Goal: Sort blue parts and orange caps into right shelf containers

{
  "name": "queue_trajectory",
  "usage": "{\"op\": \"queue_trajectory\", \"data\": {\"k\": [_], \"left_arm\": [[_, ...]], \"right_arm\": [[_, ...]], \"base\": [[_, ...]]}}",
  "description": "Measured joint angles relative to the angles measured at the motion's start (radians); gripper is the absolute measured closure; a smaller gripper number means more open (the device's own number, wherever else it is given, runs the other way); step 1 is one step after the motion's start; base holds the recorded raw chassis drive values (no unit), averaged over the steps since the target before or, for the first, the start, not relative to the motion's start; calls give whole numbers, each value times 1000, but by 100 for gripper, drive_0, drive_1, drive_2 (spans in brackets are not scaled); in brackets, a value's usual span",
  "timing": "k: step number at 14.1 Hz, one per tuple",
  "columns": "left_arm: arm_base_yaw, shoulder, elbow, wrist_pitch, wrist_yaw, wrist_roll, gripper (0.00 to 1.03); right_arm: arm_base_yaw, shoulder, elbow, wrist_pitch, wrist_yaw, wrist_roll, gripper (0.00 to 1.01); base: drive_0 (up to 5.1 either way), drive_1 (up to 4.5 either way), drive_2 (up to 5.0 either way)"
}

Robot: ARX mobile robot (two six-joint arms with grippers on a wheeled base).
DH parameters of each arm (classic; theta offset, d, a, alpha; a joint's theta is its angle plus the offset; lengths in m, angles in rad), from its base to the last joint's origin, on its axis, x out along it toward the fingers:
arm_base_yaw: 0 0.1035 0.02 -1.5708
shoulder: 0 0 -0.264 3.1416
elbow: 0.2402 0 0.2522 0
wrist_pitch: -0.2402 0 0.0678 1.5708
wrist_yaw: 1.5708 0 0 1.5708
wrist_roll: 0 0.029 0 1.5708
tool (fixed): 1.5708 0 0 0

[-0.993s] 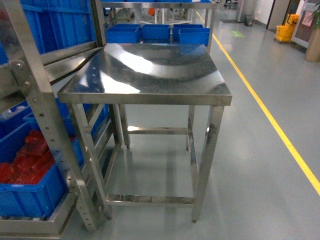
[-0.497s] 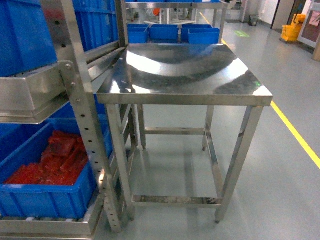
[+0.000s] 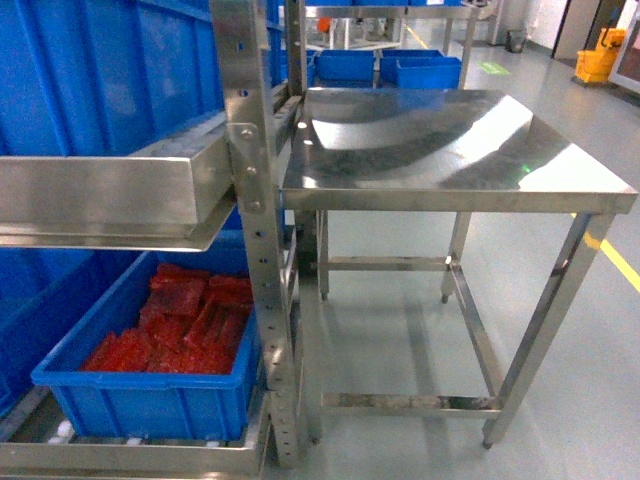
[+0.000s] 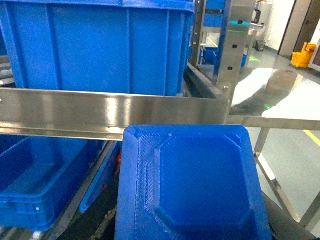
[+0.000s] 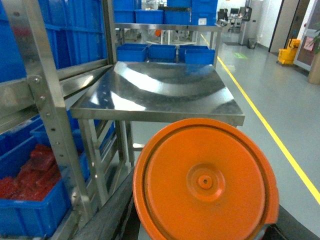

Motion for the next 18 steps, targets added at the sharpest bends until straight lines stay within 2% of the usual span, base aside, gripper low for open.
{"op": "queue_trajectory", "data": {"k": [18], "left_arm": [[0, 0, 0, -5, 2, 0, 59]], "right_arm": [[0, 0, 0, -6, 0, 0, 57]], "base": [[-498, 238, 238]]}}
